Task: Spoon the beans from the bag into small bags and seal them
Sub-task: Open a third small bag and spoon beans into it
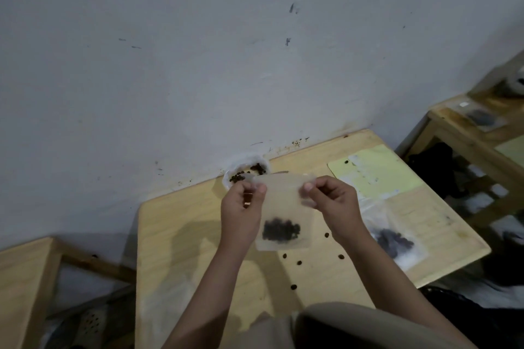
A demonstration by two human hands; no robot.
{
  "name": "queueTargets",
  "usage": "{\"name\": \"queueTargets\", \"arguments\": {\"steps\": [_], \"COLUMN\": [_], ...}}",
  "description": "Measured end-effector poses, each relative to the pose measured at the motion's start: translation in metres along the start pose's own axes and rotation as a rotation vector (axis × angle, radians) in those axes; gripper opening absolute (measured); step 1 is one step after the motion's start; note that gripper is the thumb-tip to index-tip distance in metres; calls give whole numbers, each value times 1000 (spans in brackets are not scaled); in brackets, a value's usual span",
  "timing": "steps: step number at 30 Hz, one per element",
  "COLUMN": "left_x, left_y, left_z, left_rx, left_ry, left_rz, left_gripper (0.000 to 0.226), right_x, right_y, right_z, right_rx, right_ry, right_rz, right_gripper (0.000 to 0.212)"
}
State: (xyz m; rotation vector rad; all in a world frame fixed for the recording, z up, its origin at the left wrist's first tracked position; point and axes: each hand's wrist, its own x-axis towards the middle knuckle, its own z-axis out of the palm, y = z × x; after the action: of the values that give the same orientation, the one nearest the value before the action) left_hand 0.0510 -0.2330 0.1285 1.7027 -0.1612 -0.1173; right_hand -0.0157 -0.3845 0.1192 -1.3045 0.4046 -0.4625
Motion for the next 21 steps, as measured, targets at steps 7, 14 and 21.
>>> {"name": "queueTargets", "arguments": {"steps": [7, 14, 21], "left_x": [-7, -13, -17], "left_y": [-1, 10, 11], "left_z": [16, 33, 44], "left_rx": [141, 132, -31], "left_ry": [-52, -93, -183], "left_rz": [61, 74, 35], "left_gripper": [18, 24, 17], "right_x": [-8, -11, -8], "right_y": [0, -8, -12], "right_z": [-10, -16, -33], "right_rx": [32, 5, 11], "right_ry": [49, -16, 2], "right_rz": [21, 38, -9], "right_gripper": [19, 11, 11]}}
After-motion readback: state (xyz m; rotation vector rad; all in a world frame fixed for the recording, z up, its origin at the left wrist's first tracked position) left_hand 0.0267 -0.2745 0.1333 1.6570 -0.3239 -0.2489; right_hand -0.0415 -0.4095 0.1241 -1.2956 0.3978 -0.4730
